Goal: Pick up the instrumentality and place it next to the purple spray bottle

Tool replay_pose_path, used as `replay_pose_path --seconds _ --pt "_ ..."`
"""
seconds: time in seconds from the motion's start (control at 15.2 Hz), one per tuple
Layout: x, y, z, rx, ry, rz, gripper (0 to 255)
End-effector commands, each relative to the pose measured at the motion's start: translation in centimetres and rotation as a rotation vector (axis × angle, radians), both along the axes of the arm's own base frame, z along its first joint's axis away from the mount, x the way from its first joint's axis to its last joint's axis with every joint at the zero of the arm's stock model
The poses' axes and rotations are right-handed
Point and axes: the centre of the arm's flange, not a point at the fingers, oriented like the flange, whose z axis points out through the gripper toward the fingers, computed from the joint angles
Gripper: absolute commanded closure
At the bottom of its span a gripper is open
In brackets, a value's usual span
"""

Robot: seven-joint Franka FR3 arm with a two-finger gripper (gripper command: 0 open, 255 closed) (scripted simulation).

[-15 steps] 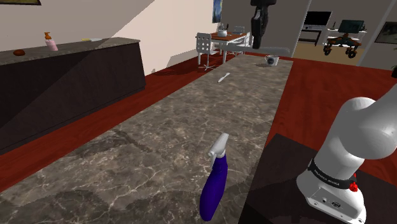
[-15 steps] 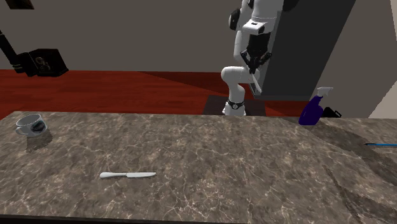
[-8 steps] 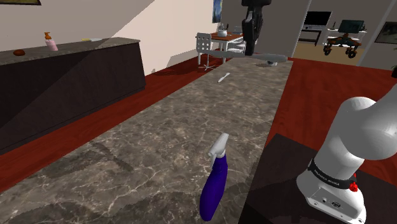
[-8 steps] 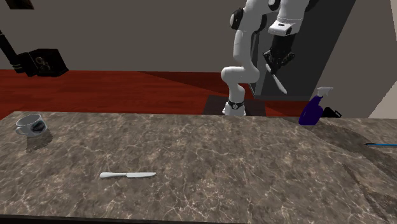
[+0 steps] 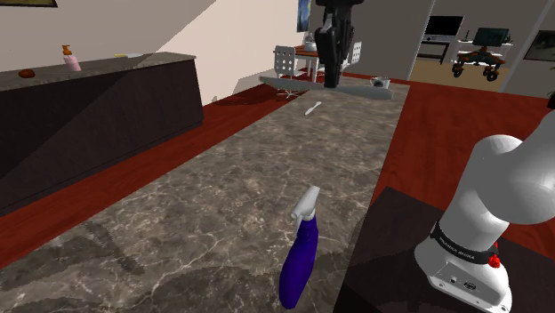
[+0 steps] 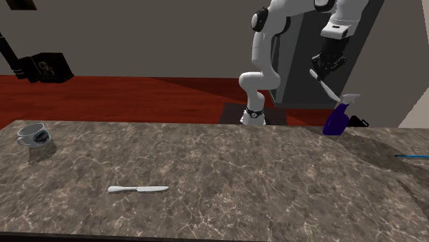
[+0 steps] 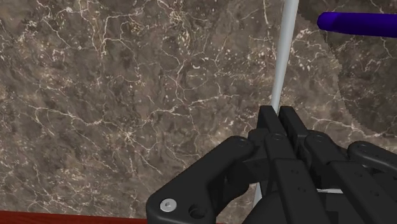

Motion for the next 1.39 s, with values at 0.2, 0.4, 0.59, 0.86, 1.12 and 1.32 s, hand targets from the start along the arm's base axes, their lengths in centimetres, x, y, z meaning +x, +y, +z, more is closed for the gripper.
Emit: replay_pose_path --seconds 0.2,0.4,0.59,0.86,1.12,1.32 --pt "-1.3 6.7 0.0 0.001 0.0 -0.001 255" --pt "-1.7 8.4 -0.5 0.001 0.0 -0.001 255" --pt "-1.7 8.4 -2.1 0.001 0.0 -0.001 255" --pt "-1.7 8.4 -4.2 0.001 0.0 -0.001 255" --pt "-1.7 8.4 -6.3 0.001 0.0 -0.001 255" --pt "-1.7 8.4 -7.9 0.001 0.0 -0.001 255"
